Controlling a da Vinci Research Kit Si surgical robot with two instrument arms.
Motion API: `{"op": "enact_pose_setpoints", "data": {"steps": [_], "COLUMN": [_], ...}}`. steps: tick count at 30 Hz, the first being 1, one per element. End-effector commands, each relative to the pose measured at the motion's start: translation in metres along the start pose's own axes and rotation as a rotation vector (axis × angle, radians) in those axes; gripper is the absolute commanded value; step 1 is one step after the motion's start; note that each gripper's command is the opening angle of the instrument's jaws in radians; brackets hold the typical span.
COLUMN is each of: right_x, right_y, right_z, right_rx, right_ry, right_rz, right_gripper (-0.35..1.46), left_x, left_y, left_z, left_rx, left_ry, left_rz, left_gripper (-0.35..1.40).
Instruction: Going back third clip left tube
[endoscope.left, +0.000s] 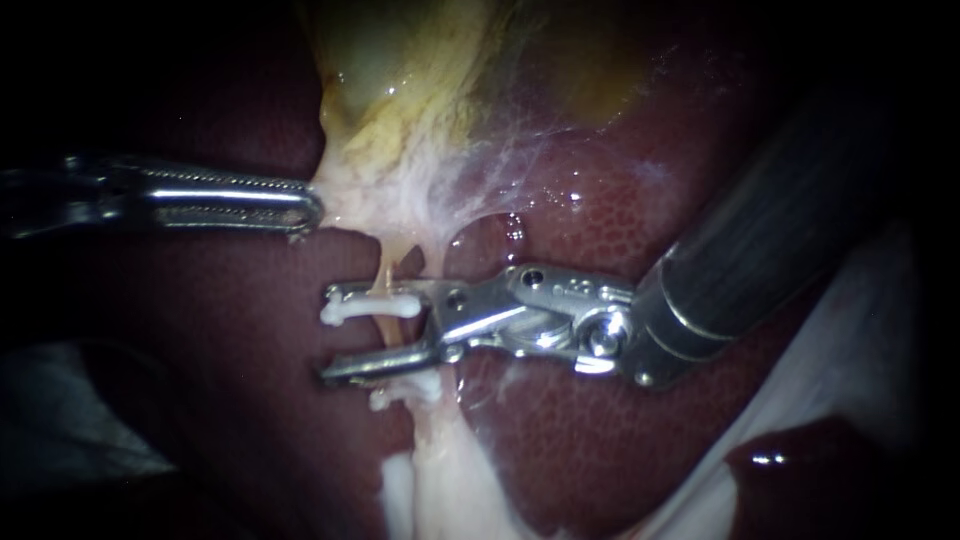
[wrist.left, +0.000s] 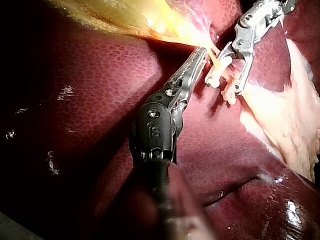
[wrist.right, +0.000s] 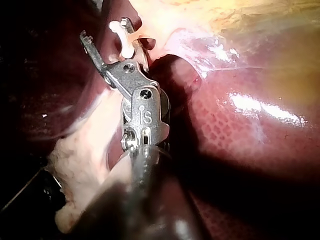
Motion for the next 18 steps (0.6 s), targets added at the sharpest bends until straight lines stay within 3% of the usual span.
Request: {"op": "enact_pose_setpoints", "data": {"steps": [1, 8, 13, 18], "right_x": [-0.0002, 0.0001, 0.0008, 0.0004], "right_y": [0.0005, 0.0022, 0.0019, 0.0009], "right_z": [0.0000, -0.0009, -0.0017, -0.0035], "right_rx": [-0.010, -0.049, -0.045, -0.032], "right_ry": [0.000, -0.003, -0.003, -0.004], "right_rz": [-0.024, -0.102, -0.127, -0.130], "right_gripper": [0.50, 0.50, 0.50, 0.48], "left_x": [0.0000, 0.0000, 0.0000, 0.0000], "left_y": [0.0000, 0.0000, 0.0000, 0.0000], "left_z": [0.0001, -0.0001, 0.0000, -0.0002], "left_rx": [0.001, 0.001, 0.001, 0.000], "left_ry": [0.000, -0.001, -0.001, -0.001], "left_rz": [-0.001, 0.000, 0.000, 0.000], "left_gripper": [-0.35, -0.35, -0.35, -0.35]}}
